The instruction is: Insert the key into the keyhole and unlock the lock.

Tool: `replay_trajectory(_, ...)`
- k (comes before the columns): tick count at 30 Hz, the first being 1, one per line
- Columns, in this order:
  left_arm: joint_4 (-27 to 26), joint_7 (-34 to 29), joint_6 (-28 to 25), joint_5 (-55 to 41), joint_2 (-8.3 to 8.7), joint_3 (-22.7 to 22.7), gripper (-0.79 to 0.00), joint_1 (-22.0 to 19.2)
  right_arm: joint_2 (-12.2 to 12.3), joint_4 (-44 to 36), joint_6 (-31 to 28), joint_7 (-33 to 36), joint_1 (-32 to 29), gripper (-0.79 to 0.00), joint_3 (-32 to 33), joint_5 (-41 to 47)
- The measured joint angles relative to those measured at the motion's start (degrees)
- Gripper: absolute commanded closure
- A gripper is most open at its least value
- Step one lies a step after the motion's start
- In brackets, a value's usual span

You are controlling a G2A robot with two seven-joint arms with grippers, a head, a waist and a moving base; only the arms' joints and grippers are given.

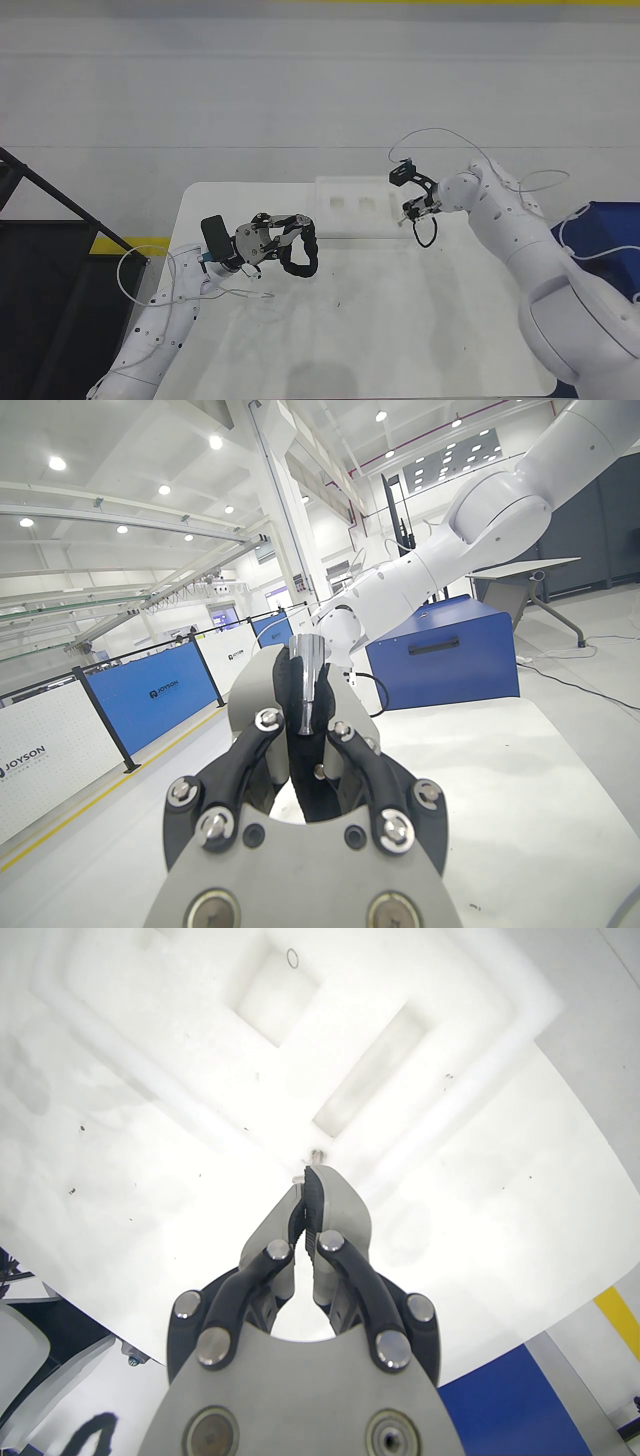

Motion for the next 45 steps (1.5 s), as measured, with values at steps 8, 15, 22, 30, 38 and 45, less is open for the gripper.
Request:
replay_trajectory(8, 0.00, 0.00, 0.00, 0.00, 0.00, 0.00, 0.000, 0.00, -1.05, 1.10, 0.60, -0.95, -0.02, 0.000, -0.60, -1.06)
replay_trajectory(15, 0.00, 0.00, 0.00, 0.00, 0.00, 0.00, 0.000, 0.00, -1.95, 3.09, 0.96, -1.28, 0.01, 0.000, -0.87, -1.40)
replay_trajectory(22, 0.00, 0.00, 0.00, 0.00, 0.00, 0.00, 0.000, 0.00, -1.84, 4.14, -1.71, -6.60, 1.15, -0.699, -1.85, -6.04)
replay_trajectory(30, 0.00, 0.00, 0.00, 0.00, 0.00, 0.00, 0.000, 0.00, -0.05, 4.57, -7.75, -18.53, 1.66, -0.785, -4.10, -16.07)
replay_trajectory(38, 0.00, 0.00, 0.00, 0.00, 0.00, 0.00, 0.000, 0.00, 0.84, 9.03, -10.99, -18.20, 1.16, -0.637, -0.69, -11.48)
replay_trajectory(45, 0.00, 0.00, 0.00, 0.00, 0.00, 0.00, 0.000, 0.00, -0.10, 8.07, -9.39, -6.67, 0.40, -0.610, 3.72, 2.31)
